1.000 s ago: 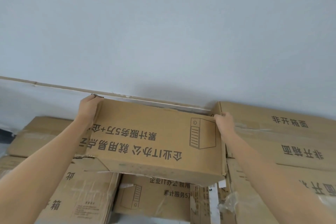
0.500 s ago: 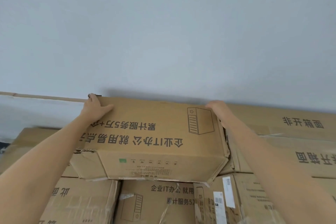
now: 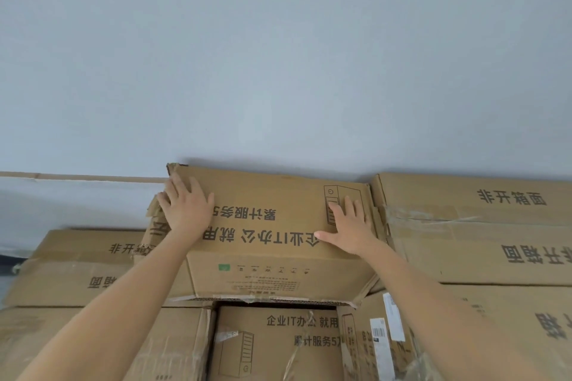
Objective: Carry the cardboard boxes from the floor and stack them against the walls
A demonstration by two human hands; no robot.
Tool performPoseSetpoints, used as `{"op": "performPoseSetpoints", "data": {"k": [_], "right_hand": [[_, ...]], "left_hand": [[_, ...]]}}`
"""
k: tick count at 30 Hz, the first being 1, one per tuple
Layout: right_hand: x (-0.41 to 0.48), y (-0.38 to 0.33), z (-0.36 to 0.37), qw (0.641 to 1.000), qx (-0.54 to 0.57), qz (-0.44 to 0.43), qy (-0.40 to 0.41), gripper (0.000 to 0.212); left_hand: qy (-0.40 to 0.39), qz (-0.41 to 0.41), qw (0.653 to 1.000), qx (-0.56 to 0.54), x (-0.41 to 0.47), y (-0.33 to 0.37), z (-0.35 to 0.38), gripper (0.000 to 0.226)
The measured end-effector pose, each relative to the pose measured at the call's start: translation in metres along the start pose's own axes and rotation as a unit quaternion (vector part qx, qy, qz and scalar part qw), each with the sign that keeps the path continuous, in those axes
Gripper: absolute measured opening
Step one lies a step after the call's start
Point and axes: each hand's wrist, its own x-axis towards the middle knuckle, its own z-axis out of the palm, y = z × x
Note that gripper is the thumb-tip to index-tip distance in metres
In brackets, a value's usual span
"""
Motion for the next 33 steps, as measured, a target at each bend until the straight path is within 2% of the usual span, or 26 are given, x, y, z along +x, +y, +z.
{"op": "performPoseSetpoints", "data": {"k": [4, 9, 18, 21, 25, 28, 33], "right_hand": [[-0.007, 0.002, 0.006, 1.000, 0.027, 0.009, -0.005, 0.083], [-0.023, -0.014, 0.011, 0.998, 0.009, 0.048, 0.033, 0.074], [-0.087, -0.022, 0.024, 0.994, 0.076, 0.068, 0.050, 0.062], [-0.119, -0.023, 0.027, 0.987, 0.131, 0.062, 0.069, 0.060], [-0.181, -0.027, 0.043, 0.970, 0.220, 0.043, 0.095, 0.053], [-0.227, -0.029, 0.069, 0.955, 0.278, 0.040, 0.098, 0.050], [-0.299, -0.016, 0.127, 0.915, 0.375, 0.106, 0.099, 0.043]], "left_hand": [[-0.004, 0.056, 0.998, -0.014, -0.053, -0.019, 0.009, 0.052], [0.020, 0.056, 0.998, -0.029, -0.081, -0.048, 0.011, 0.051], [-0.016, 0.080, 0.993, -0.080, -0.111, -0.050, -0.003, 0.048], [-0.030, 0.109, 0.987, -0.111, -0.129, -0.048, -0.001, 0.047], [-0.065, 0.152, 0.970, -0.176, -0.163, -0.051, 0.007, 0.043], [-0.117, 0.158, 0.943, -0.270, -0.191, -0.058, 0.015, 0.042], [-0.184, 0.120, 0.914, -0.342, -0.250, -0.070, 0.033, 0.033]]}}
